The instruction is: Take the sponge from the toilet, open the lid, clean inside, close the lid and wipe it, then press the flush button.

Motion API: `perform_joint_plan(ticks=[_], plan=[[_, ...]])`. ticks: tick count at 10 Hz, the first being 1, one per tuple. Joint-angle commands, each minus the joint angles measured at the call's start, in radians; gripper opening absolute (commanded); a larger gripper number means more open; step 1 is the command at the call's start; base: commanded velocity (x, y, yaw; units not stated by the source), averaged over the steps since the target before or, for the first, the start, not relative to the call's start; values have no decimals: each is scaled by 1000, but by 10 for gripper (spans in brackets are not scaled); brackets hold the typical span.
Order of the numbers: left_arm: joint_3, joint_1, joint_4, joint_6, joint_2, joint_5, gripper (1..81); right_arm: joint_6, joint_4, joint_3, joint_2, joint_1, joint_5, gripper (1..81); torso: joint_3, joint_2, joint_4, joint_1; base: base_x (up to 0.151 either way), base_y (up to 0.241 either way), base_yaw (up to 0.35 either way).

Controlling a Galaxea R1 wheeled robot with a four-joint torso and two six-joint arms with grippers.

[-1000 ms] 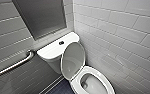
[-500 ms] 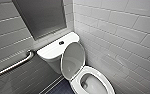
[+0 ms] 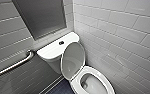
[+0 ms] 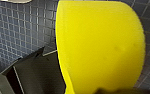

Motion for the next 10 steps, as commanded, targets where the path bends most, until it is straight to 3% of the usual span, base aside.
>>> perform_joint_plan(ticks=[1, 4, 5, 6, 8, 10], plan=[[166, -170, -128, 1, -112, 168, 811, -2, -109, -118, 74, -76, 53, 10, 0, 0, 0, 0, 0, 0, 0], [170, -299, -235, 1, -144, 203, 811, 2, -103, -204, 86, -130, 211, 10, 0, 0, 0, 0, 0, 0, 0], [172, -335, -266, 1, -153, 203, 811, 3, -105, -219, 93, -139, 214, 10, 0, 0, -52, 0, 0, 0, 0], [173, -379, -314, -1, -164, 203, 811, 3, -103, -246, 106, -150, 214, 10, 0, 0, -5, 0, 0, 0, 0], [189, -472, -394, 1, -185, 203, 811, 3, -106, -296, 139, -173, 214, 10, 0, 0, -20, 0, 0, 0, 0], [201, -563, -460, 1, -208, 194, 811, -2, -114, -346, 174, -210, 232, 10, 0, 0, -20, 0, 0, 0, 0]])
